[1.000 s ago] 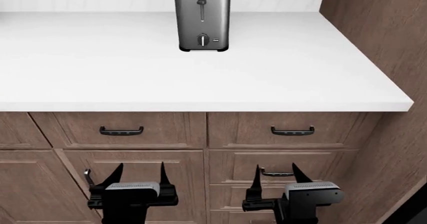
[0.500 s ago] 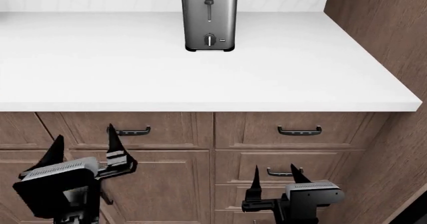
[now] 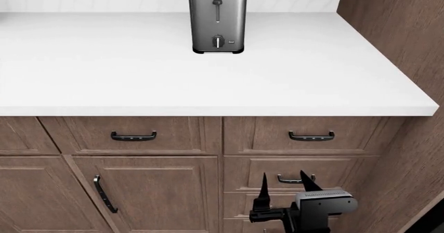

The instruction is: Push down the lever of the toaster to turn it on.

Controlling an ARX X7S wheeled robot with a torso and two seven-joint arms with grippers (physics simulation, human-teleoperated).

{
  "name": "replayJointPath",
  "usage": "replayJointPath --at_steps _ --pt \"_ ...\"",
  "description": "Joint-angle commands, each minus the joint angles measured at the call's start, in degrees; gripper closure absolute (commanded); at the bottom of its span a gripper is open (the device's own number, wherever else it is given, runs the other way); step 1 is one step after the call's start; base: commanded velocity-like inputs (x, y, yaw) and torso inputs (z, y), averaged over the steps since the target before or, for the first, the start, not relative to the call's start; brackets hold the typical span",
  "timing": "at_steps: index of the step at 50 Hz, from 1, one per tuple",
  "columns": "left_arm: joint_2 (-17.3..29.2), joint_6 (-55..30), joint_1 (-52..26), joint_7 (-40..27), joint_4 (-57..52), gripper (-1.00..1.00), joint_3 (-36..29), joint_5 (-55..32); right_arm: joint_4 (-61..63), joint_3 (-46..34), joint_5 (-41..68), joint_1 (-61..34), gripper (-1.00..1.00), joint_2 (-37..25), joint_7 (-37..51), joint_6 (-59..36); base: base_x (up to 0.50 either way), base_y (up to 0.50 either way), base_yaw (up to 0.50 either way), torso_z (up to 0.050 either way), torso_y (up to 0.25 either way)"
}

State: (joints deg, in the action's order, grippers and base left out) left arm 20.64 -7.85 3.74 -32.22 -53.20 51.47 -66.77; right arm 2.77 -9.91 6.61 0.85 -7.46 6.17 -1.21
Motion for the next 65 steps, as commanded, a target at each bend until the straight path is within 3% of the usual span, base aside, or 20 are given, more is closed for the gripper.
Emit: replayJointPath --at_steps 1,6,9,12,14,17,19,26,32,44,65 --pt "0.6 0.7 0.4 -2.3 -2.3 -1.00 5.0 -6.0 14.4 -1.0 0.9 2.9 -1.00 -0.9 2.2 -7.3 0.00 0.00 0.00 0.000 0.000" --pt "0.8 0.1 -0.1 -2.8 -2.9 -1.00 3.8 -5.2 42.6 -2.7 -1.7 4.2 -1.00 -4.3 5.6 -29.1 0.00 0.00 0.00 0.000 0.000" --pt "0.9 0.1 -0.1 -3.0 -3.1 -1.00 3.8 -5.2 57.2 -1.8 1.5 -3.6 -1.00 -5.2 9.6 -49.0 0.00 0.00 0.00 0.000 0.000" --pt "1.1 0.2 -0.1 -3.1 -3.2 -1.00 3.8 -5.4 57.2 -14.0 27.3 -26.3 -1.00 -30.6 35.4 -48.0 0.00 0.00 0.00 0.000 0.000" --pt "1.2 0.3 -0.1 -3.3 -3.4 -1.00 3.8 -5.5 56.3 -15.4 44.5 -43.3 -1.00 -31.4 52.6 -52.9 0.00 0.00 0.00 0.000 0.000" --pt "1.4 0.3 -0.2 -3.4 -3.3 -1.00 3.7 -5.5 48.7 -16.5 70.3 -59.0 -1.00 -28.9 77.4 -58.7 0.00 0.00 0.00 0.000 0.000" --pt "1.5 0.3 -0.2 -3.5 -3.4 -1.00 3.8 -5.6 42.9 -17.9 82.1 -66.3 -1.00 -27.1 79.7 -61.4 0.00 0.00 0.00 0.000 0.000" --pt "1.6 0.4 -0.3 -3.5 -3.2 -1.00 3.4 -5.5 25.0 -22.2 86.1 -82.7 -1.00 -22.5 77.8 -68.5 0.00 0.00 0.00 0.000 0.000" --pt "1.6 0.6 -0.2 -3.5 -3.1 -1.00 3.3 -5.5 16.3 -27.0 80.6 -91.1 -1.00 -18.8 68.5 -72.8 0.00 0.00 0.00 0.000 0.000" --pt "1.8 1.3 0.7 -3.6 -3.2 -1.00 4.4 -6.6 12.7 -29.4 73.2 -91.9 -1.00 -15.8 62.0 -68.9 0.04 0.00 0.00 0.000 0.000" --pt "1.7 1.7 1.2 -3.5 -2.9 -1.00 4.5 -6.2 13.7 -30.7 70.9 -90.6 -1.00 -16.0 60.1 -66.8 0.45 0.00 0.00 0.000 0.000"
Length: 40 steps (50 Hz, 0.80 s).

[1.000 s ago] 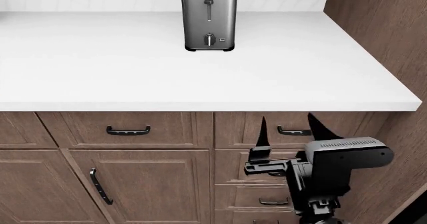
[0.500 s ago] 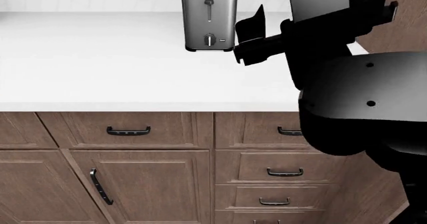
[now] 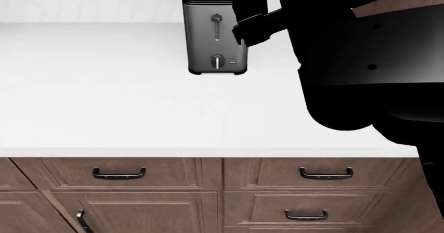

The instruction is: Push down the lever of the toaster to turn it on.

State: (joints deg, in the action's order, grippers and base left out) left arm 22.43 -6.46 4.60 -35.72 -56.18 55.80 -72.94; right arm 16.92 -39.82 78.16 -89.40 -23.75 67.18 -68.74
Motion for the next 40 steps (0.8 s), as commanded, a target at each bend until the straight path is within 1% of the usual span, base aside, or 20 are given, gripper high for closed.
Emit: replayJointPath --at_steps 1,30,37,38,40 --pt "-0.1 0.3 0.3 0.0 0.0 -1.00 0.2 0.0 -0.4 -0.8 -0.6 -0.3 -1.00 0.3 -0.9 0.8 0.50 0.00 0.00 0.000 0.000" --pt "0.2 1.0 1.0 -0.3 0.1 -1.00 0.5 -0.3 0.1 -1.7 -1.1 1.6 -1.00 -0.1 -0.5 2.0 0.50 0.00 0.00 0.000 0.001" --pt "0.1 1.1 1.1 -0.2 0.1 -1.00 0.4 -0.2 0.3 -2.6 -1.3 0.9 -1.00 0.3 -0.1 1.2 0.06 0.00 0.00 0.000 0.001" --pt "0.1 1.1 1.1 -0.2 0.1 -1.00 0.5 -0.2 0.1 -2.5 -1.1 0.9 1.00 0.4 -0.1 1.3 0.00 0.00 0.00 0.000 0.000" --pt "0.1 1.2 1.1 -0.3 0.1 -1.00 0.5 -0.2 0.0 -2.5 -1.2 0.8 1.00 0.5 -0.4 1.5 0.00 0.00 0.00 0.000 0.000"
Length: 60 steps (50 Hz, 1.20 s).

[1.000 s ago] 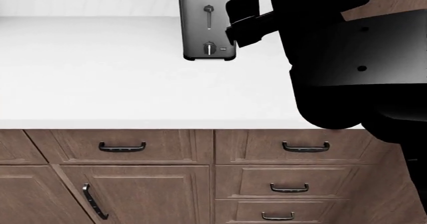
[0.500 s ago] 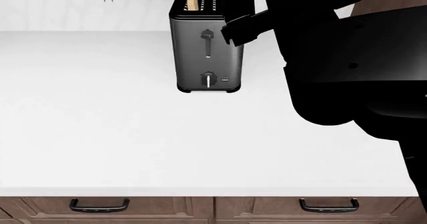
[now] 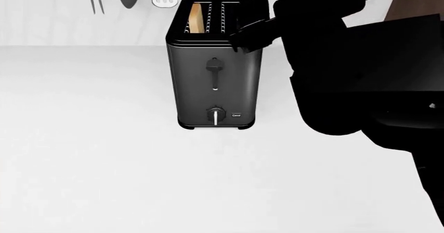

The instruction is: Push down the lever of the toaster to turn it on.

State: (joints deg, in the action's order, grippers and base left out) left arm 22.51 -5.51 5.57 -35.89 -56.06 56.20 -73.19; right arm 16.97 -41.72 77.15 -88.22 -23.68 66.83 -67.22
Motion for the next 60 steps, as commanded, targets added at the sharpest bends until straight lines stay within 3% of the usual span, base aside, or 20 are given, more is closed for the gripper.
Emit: replayJointPath --at_steps 1,15,30,60 --pt "0.0 0.2 0.2 -0.1 -0.1 -1.00 0.1 0.0 0.0 -0.6 -0.2 -0.3 1.00 0.5 -0.1 0.0 0.00 0.00 0.00 0.000 0.000" --pt "-0.2 0.5 0.5 -0.1 -0.1 -1.00 0.1 0.1 2.0 1.1 2.6 0.5 1.00 1.1 1.4 1.3 0.00 0.00 0.00 0.000 0.000" --pt "-0.1 0.6 0.5 -0.1 0.0 -1.00 -0.3 0.5 4.0 7.2 12.5 9.0 1.00 3.1 4.9 8.5 0.00 0.00 0.00 0.000 0.000" --pt "-0.1 1.0 0.6 -0.1 0.1 -1.00 -0.9 1.0 7.2 3.5 10.9 15.6 1.00 6.4 2.1 11.0 0.00 0.00 0.00 0.000 0.000"
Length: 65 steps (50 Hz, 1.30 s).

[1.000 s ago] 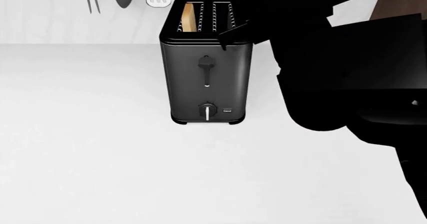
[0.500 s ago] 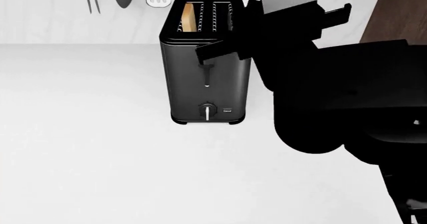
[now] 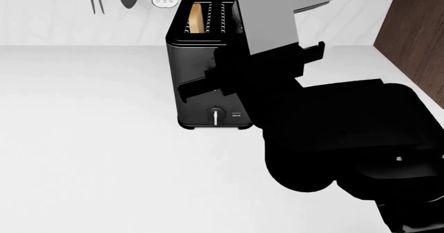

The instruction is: Push down the lever of the toaster to turn it on.

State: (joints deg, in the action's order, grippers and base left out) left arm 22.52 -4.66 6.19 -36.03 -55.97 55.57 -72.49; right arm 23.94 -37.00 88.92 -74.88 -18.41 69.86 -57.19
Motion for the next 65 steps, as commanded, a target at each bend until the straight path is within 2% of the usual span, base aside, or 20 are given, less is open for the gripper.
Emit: replayJointPath --at_steps 1,58,65 --pt "-0.1 0.1 0.0 0.0 0.0 -1.00 -0.3 0.3 0.1 -1.3 -0.9 2.3 1.00 1.2 -1.0 1.0 0.00 0.00 0.00 0.000 0.000" --pt "0.3 1.1 0.6 0.0 0.2 -1.00 -0.8 0.6 -7.3 -5.6 -13.3 8.2 1.00 1.9 -11.1 7.9 0.00 0.00 0.00 0.000 0.000" --pt "0.4 1.2 0.7 -0.2 0.1 -1.00 -0.9 0.6 -7.5 -6.2 -11.0 9.2 1.00 2.2 -10.0 6.7 0.00 0.00 0.00 0.000 0.000"
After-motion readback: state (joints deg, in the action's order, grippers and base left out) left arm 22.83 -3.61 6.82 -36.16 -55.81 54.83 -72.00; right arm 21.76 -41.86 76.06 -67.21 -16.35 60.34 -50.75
